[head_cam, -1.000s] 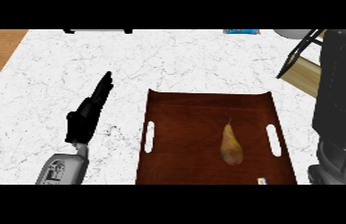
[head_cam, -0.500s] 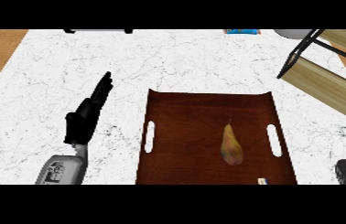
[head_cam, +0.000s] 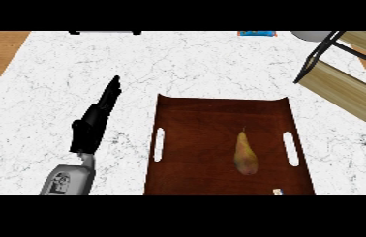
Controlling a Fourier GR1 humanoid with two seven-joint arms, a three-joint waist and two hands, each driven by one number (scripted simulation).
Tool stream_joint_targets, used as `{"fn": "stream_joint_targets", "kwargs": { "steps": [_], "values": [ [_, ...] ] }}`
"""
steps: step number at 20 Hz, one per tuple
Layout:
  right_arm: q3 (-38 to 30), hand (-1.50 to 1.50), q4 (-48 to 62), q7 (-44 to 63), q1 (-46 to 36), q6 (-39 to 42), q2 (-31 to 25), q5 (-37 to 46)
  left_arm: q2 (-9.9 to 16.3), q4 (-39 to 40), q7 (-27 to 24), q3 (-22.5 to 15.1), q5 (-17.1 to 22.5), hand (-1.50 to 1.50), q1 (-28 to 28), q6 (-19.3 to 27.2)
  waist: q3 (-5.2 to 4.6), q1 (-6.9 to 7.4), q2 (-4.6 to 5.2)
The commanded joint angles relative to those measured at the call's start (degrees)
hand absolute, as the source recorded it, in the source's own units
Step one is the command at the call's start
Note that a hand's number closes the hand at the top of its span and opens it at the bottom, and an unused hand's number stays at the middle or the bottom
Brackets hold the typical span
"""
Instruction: Pick the bell pepper from the tray and place it in the tiered shelf
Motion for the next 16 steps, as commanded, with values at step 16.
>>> {"fn": "stream_joint_targets", "kwargs": {
  "steps": [16],
  "values": [
    [-9.3, 1.50, 12.5, -16.2, 7.4, -32.8, -5.0, -18.3, -0.6, 2.8, -2.1, 1.1, -0.9, 0.00, -1.1, 0.3, 0.02, -0.30, -0.01]
  ]
}}
